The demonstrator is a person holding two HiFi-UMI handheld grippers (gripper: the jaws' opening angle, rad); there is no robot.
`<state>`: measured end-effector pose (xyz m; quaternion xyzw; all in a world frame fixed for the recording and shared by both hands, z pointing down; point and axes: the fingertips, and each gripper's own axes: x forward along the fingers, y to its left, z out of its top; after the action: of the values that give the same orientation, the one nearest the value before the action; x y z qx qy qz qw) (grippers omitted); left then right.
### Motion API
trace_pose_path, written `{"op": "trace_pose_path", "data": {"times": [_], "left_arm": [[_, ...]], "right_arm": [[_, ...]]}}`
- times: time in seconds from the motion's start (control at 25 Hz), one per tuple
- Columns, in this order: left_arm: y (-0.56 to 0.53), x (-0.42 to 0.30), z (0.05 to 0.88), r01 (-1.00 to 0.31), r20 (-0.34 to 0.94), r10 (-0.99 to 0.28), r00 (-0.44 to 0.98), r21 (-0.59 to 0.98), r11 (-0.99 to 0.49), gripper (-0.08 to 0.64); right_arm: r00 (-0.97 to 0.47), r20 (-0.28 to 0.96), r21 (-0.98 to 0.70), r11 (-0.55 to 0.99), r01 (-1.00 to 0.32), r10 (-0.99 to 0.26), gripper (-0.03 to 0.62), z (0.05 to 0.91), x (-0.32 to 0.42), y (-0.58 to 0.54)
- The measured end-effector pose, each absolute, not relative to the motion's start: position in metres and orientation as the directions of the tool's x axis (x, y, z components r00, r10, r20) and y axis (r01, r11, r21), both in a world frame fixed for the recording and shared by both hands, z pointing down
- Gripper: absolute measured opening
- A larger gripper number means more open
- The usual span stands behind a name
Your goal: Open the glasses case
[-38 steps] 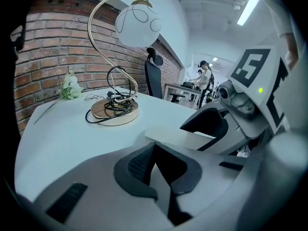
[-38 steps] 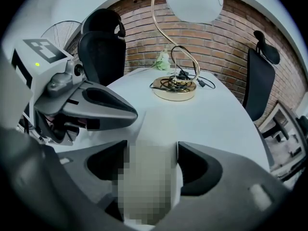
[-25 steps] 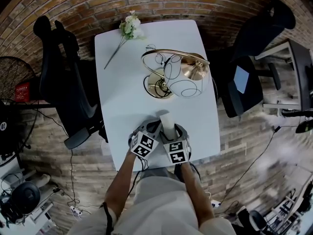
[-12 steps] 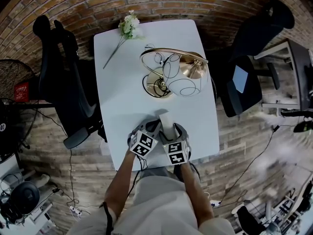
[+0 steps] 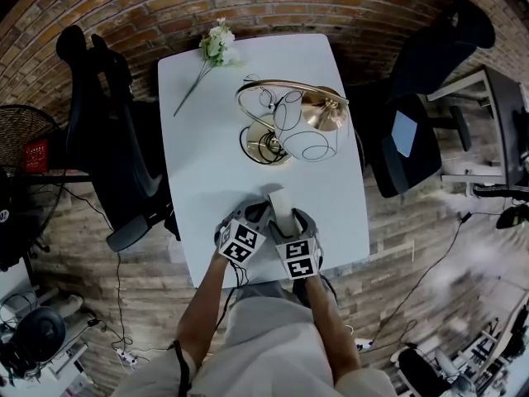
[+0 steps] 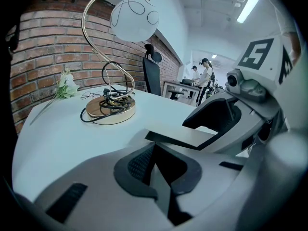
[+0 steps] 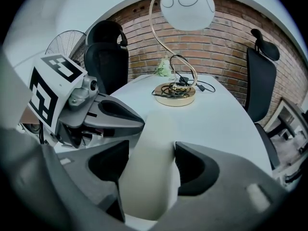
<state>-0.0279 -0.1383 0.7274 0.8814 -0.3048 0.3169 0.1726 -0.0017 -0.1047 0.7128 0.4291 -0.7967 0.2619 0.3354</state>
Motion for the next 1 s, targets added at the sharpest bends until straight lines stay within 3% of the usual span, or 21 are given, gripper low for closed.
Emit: {"op": "trace_pose_path", "data": {"times": [1.0], "left_arm": [[-0.138,-0.030,0.729,-0.653,0.667,-0.429,0.609,0.114,-0.748,0.002]], "right_arm": [[-0.419,0.728,-0.152,0.468,-0.871,-0.543,0.221,0.693,0.010,-0.104]]}}
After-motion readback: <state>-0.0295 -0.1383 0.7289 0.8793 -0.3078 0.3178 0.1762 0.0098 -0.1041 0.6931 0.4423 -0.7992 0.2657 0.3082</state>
